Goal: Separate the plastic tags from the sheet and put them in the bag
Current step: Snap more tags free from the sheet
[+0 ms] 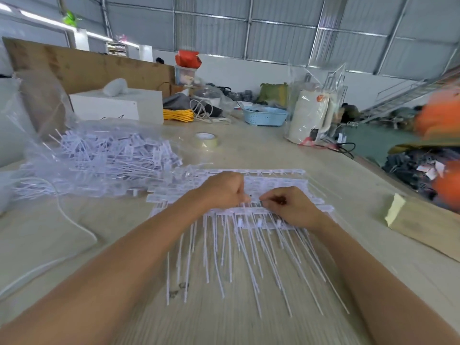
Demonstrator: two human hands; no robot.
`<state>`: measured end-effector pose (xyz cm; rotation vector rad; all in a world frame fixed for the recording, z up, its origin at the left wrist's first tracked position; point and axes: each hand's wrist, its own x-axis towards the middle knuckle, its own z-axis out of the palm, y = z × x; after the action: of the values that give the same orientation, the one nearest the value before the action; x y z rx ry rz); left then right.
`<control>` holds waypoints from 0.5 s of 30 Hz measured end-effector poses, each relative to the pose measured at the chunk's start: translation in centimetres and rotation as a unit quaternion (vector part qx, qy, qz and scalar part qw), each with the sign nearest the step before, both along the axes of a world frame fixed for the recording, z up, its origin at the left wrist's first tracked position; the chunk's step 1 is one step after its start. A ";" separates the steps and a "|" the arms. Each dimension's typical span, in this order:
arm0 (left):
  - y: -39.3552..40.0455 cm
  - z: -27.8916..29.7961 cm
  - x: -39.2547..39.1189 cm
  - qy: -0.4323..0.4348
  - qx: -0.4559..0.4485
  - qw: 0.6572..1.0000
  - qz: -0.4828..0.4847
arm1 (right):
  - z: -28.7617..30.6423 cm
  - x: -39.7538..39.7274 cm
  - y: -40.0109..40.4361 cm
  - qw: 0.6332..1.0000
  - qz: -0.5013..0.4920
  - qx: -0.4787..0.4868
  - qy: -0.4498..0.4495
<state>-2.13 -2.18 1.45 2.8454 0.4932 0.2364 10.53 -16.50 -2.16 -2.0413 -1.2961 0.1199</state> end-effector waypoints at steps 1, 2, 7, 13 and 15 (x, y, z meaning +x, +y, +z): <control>0.1 0.0 -0.1 -0.025 -0.005 1.000 0.002 | 0.0 0.0 0.0 1.000 0.000 0.007 0.016; 0.3 0.0 -0.1 -0.050 -0.007 0.999 0.003 | 0.0 0.0 0.0 0.999 0.000 0.020 0.041; 0.1 0.2 0.2 -0.172 -0.030 0.985 -0.002 | -0.1 -1.2 0.5 0.990 -0.020 0.049 0.133; -1.2 1.4 0.6 -0.240 -0.035 0.968 -0.060 | -0.1 -3.0 2.1 0.990 -0.061 0.065 0.109; -1.7 1.3 0.7 -0.236 -0.091 0.964 -0.082 | 0.7 -3.2 1.9 0.966 -0.084 0.151 0.193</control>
<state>-1.43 -3.86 2.79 2.5102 0.1665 0.7675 7.37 -14.63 -1.42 -1.7480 -0.8408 0.2163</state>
